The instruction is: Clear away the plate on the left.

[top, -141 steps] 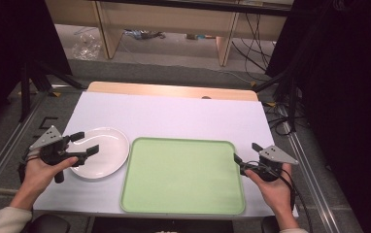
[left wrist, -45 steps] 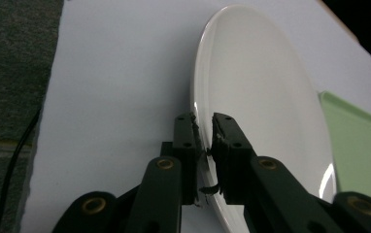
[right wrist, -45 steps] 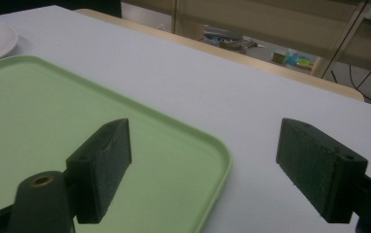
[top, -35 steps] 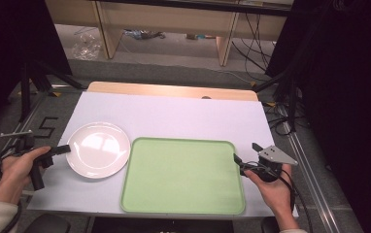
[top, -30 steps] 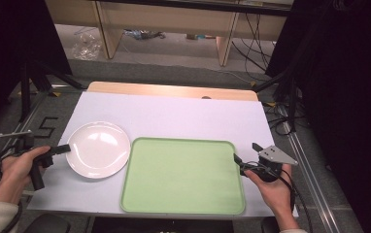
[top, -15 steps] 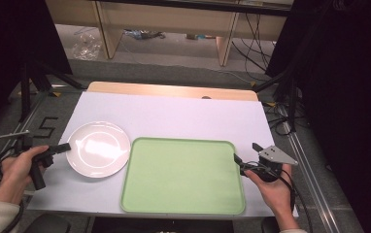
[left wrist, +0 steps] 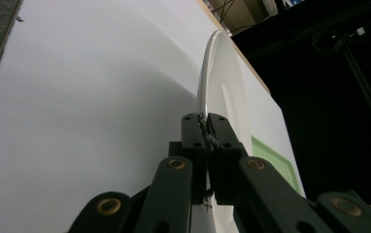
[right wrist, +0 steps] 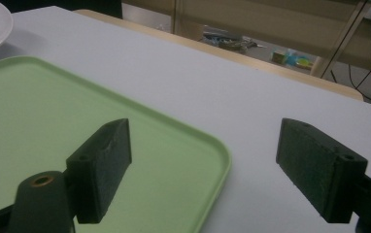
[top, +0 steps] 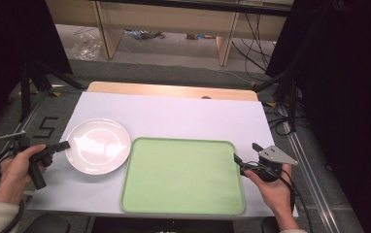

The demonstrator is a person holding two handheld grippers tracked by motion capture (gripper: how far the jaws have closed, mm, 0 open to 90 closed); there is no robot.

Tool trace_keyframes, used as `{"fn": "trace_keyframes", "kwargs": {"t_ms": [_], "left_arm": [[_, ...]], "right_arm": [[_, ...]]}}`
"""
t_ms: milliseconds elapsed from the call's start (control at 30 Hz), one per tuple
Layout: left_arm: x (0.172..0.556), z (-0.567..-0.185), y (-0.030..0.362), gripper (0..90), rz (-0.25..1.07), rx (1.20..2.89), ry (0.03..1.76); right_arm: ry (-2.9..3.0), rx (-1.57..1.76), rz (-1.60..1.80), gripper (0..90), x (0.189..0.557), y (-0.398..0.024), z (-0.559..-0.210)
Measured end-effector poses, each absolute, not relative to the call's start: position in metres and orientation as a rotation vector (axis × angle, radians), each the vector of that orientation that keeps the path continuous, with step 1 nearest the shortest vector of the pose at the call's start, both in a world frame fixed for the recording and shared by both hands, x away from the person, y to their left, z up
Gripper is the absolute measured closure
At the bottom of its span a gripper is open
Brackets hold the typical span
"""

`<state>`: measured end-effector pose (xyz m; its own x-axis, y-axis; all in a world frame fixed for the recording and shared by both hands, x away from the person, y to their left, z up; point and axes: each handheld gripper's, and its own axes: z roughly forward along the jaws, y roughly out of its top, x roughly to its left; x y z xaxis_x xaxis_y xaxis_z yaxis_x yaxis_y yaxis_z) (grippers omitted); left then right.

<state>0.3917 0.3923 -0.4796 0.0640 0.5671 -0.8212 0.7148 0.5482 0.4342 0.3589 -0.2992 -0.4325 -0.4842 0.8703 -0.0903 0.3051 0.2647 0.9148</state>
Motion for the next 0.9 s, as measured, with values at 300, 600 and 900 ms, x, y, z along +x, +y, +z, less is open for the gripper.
{"fn": "trace_keyframes", "kwargs": {"t_ms": [300, 600, 900], "left_arm": [[0.391, -0.474, 0.388, 86.7, -0.171, 1.092, 1.57], [0.391, -0.469, 0.38, 86.9, -0.199, 1.076, 1.53], [0.392, -0.467, 0.373, 86.8, -0.218, 1.067, 1.511]], "right_arm": [[1.932, 1.06, 1.199, 21.2, 0.359, -0.299, -0.432], [1.932, 1.06, 1.198, 21.2, 0.359, -0.299, -0.433], [1.931, 1.062, 1.198, 21.3, 0.359, -0.299, -0.433]]}}
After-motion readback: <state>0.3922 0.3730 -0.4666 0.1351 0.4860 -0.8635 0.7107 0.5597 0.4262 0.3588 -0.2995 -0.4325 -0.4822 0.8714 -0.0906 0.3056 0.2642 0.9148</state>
